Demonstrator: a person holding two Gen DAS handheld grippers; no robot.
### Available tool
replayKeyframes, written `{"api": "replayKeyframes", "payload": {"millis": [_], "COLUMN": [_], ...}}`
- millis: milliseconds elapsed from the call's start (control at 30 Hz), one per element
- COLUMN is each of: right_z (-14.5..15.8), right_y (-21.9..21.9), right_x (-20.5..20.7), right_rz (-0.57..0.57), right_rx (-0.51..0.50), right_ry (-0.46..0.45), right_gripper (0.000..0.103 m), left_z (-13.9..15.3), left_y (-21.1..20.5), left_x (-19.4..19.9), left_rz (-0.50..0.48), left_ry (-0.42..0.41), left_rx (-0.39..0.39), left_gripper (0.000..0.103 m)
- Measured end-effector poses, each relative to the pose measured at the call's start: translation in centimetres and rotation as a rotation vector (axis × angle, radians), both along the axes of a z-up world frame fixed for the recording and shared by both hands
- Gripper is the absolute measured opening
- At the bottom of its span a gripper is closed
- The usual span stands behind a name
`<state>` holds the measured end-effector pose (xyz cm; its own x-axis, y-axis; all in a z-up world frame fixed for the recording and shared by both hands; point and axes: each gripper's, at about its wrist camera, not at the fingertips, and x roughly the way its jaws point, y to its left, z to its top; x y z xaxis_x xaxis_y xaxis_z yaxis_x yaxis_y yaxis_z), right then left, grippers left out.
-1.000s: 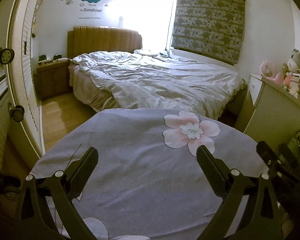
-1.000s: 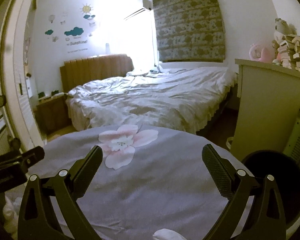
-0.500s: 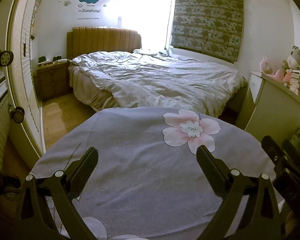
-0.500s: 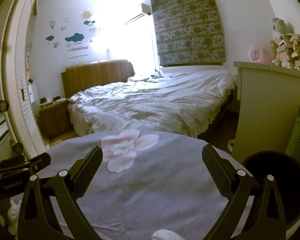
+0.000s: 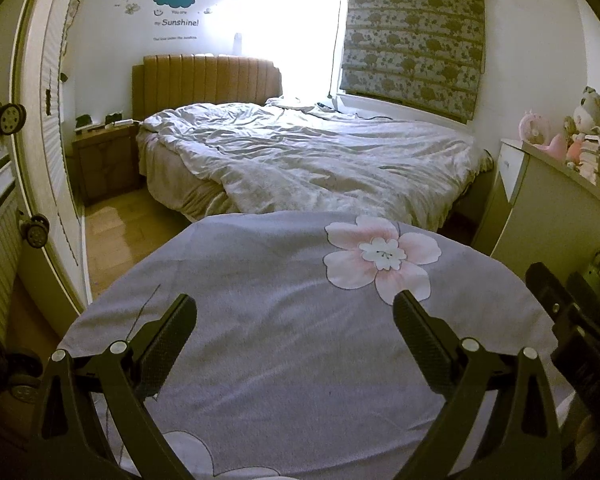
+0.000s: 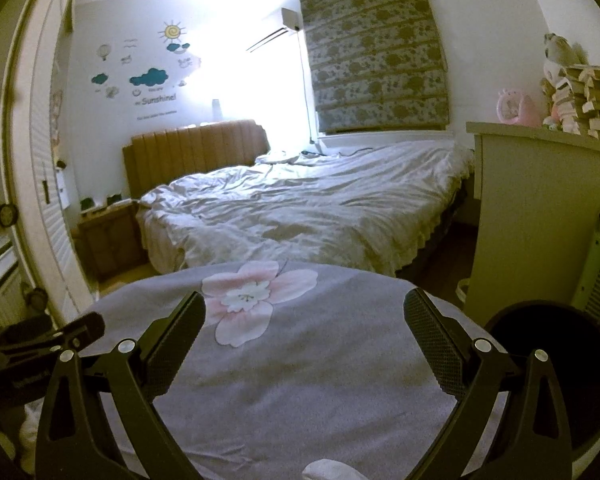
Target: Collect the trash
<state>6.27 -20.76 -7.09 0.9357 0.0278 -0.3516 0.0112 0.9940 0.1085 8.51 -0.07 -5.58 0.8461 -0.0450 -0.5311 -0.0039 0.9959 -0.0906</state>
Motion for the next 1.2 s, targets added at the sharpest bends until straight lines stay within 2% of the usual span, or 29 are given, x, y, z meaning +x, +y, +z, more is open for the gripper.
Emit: {"api": "replayKeyframes", "payload": {"millis": [1200], "right_z": [0.00], "right_y": [-0.01], "right_x": [-0.03], "right_rz": [-0.002], "right_rx": [0.005], "right_ry": [0.001], "right_gripper": [0.098], "left_z": [-0.80], "left_y": [0.36], "left_x": [0.43], "left_rz": [-0.004], "left_ry": [0.009], "left_rx": [0.000], "left_gripper": [0.097]}}
